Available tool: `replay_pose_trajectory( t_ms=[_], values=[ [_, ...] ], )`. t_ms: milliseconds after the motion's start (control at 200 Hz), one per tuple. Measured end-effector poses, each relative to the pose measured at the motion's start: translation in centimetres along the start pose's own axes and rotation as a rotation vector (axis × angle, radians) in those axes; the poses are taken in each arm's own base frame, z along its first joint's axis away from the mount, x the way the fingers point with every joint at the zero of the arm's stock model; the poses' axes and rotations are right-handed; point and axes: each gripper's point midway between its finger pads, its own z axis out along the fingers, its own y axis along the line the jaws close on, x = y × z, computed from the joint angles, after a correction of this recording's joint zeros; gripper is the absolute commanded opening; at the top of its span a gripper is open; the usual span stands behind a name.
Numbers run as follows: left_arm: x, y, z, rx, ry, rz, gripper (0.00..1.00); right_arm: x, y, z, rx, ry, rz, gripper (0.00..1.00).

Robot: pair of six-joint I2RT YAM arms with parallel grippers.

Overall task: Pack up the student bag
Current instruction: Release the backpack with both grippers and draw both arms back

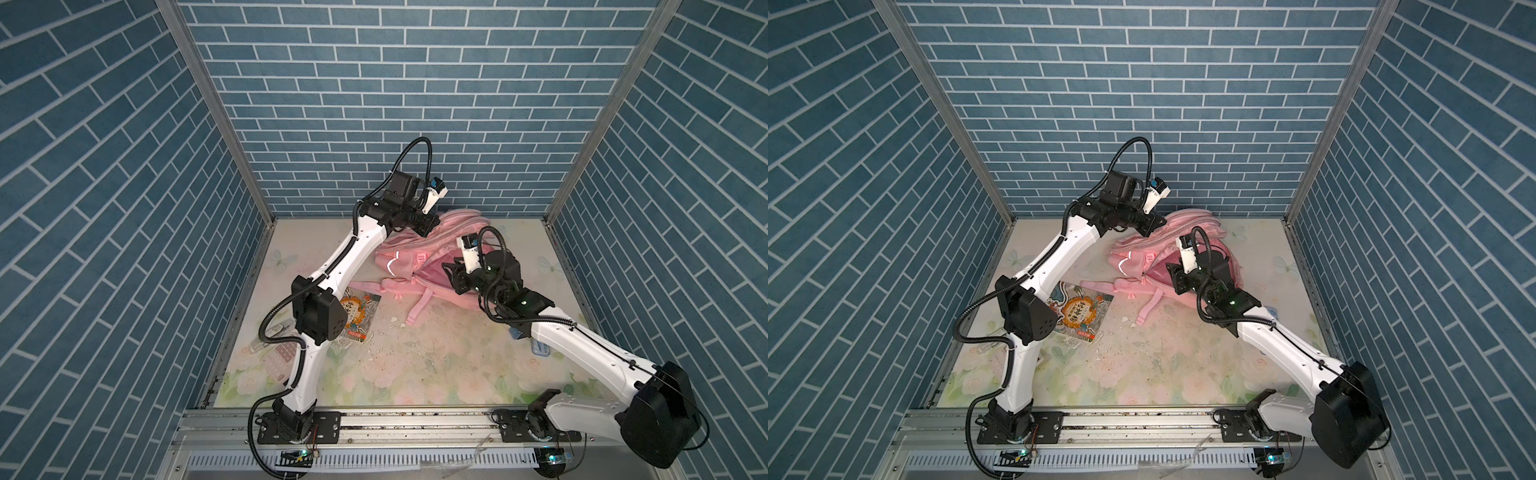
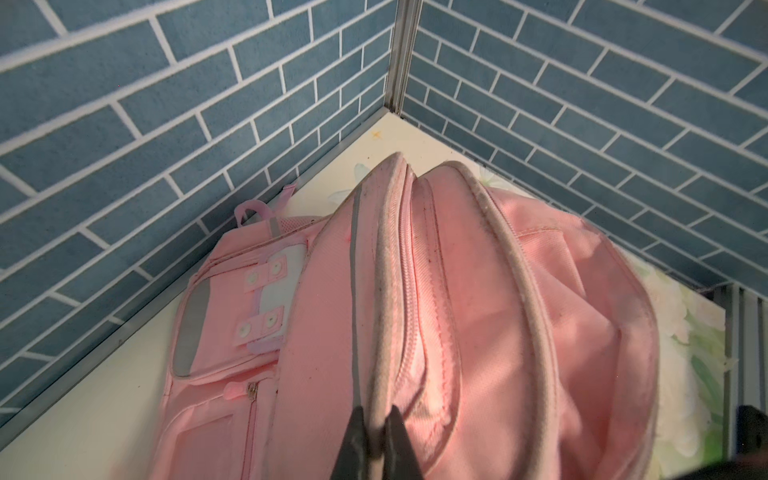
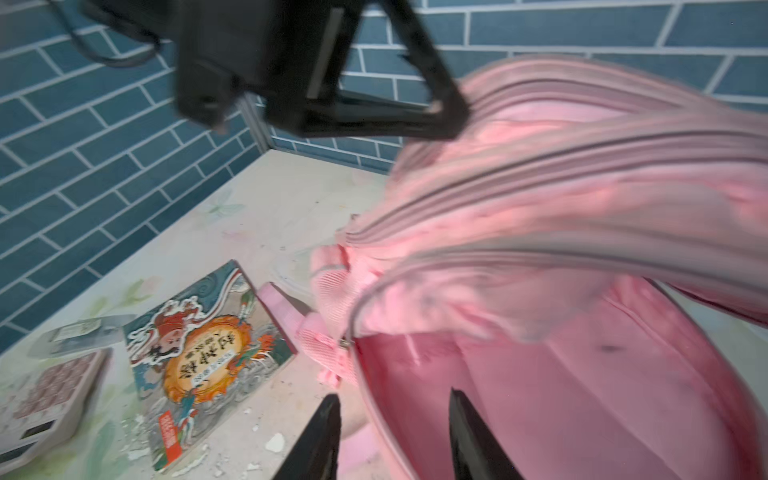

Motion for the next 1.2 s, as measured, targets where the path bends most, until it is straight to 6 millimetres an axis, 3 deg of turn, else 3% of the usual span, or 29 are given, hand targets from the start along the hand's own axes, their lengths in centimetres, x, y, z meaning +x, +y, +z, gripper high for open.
replay_pose_trajectory(
  t_ms=[185, 425, 560, 600, 635, 670, 800, 935, 1010, 1120, 1200],
  values=[
    [2.9, 0.9, 0.4, 0.017, 0.08, 0.065, 0.0, 1.0, -6.5, -1.1, 0.141, 0.046, 0.127, 0.45],
    [5.8, 0.7, 1.2, 0.033, 0.145, 0.048, 0.0, 2.8, -9.0, -2.0, 0.188, 0.131, 0.204, 0.46],
    [7.5, 0.3, 0.6, 0.021, 0.147, 0.01, 0.0, 3.1, -11.1, -2.9, 0.221, 0.142, 0.246, 0.47],
    [8.0, 0.1, 0.2, 0.013, 0.141, -0.005, 0.12, 3.2, -11.6, -3.2, 0.227, 0.145, 0.257, 0.48],
    [8.3, 0.0, -0.2, 0.003, 0.132, -0.022, 0.3, 3.3, -12.0, -3.5, 0.236, 0.146, 0.266, 0.48],
    [8.7, -0.2, -0.8, -0.007, 0.119, -0.05, 0.36, 3.3, -12.3, -3.7, 0.243, 0.145, 0.271, 0.47],
    [8.6, -1.1, -3.3, -0.039, 0.05, -0.175, 0.47, 3.2, -12.2, -4.0, 0.232, 0.152, 0.279, 0.48],
    [7.0, -1.2, -5.9, -0.083, -0.056, -0.312, 0.5, 2.8, -11.3, -4.0, 0.183, 0.153, 0.284, 0.48],
    [7.1, -0.8, -7.3, -0.125, -0.103, -0.419, 0.51, 2.5, -10.6, -3.8, 0.137, 0.155, 0.29, 0.46],
    [9.4, 0.3, -9.4, -0.173, -0.132, -0.619, 0.51, 1.9, -9.2, -2.9, 0.073, 0.172, 0.29, 0.46],
    [12.6, 1.8, -10.9, -0.22, -0.146, -0.783, 0.52, 1.7, -7.3, -1.7, 0.013, 0.197, 0.269, 0.45]
  ],
)
